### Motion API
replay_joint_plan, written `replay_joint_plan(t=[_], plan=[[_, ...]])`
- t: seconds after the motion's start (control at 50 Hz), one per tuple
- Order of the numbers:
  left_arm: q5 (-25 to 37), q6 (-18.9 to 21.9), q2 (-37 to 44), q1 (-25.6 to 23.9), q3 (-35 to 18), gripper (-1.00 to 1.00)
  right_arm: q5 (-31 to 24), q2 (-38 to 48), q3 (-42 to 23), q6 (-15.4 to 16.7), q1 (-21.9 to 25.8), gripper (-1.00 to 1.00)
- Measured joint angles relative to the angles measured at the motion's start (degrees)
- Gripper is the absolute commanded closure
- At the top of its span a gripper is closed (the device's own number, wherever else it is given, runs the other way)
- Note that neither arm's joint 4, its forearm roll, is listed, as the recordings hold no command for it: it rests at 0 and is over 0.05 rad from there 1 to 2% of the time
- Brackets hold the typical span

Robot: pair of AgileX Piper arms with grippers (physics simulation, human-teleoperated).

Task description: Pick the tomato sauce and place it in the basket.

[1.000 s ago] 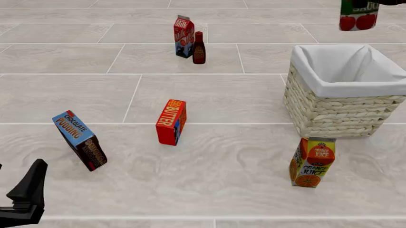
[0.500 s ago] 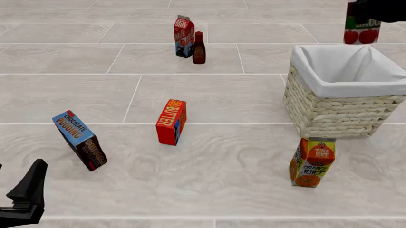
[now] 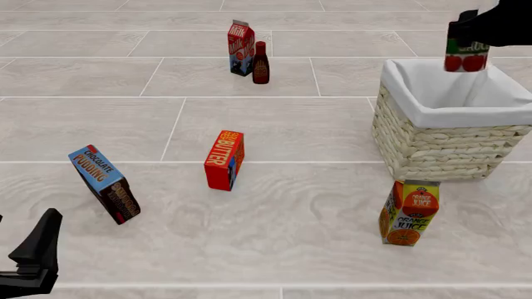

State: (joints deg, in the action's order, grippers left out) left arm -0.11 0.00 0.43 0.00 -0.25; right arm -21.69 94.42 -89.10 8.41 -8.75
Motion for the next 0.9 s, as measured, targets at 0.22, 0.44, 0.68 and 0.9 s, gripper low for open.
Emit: replay_joint_plan(t=[0.22, 0.44, 0.68, 0.9], plan=[[0.0, 0.0, 0.0, 0.0, 0.0, -1.00, 1.1, 1.3, 0.8, -0.1, -0.1, 1.00], [0.0, 0.0, 0.0, 0.0, 0.0, -1.00, 1.9, 2.2, 1.4, -0.2, -0.1, 1.00], [0.0, 0.0, 0.0, 0.0, 0.0, -1.00, 2.9, 3.2, 2.2, -0.1, -0.2, 1.00], [0.0, 0.0, 0.0, 0.0, 0.0, -1.00, 3.7, 4.3, 2.6, -0.1, -0.3, 1.00]])
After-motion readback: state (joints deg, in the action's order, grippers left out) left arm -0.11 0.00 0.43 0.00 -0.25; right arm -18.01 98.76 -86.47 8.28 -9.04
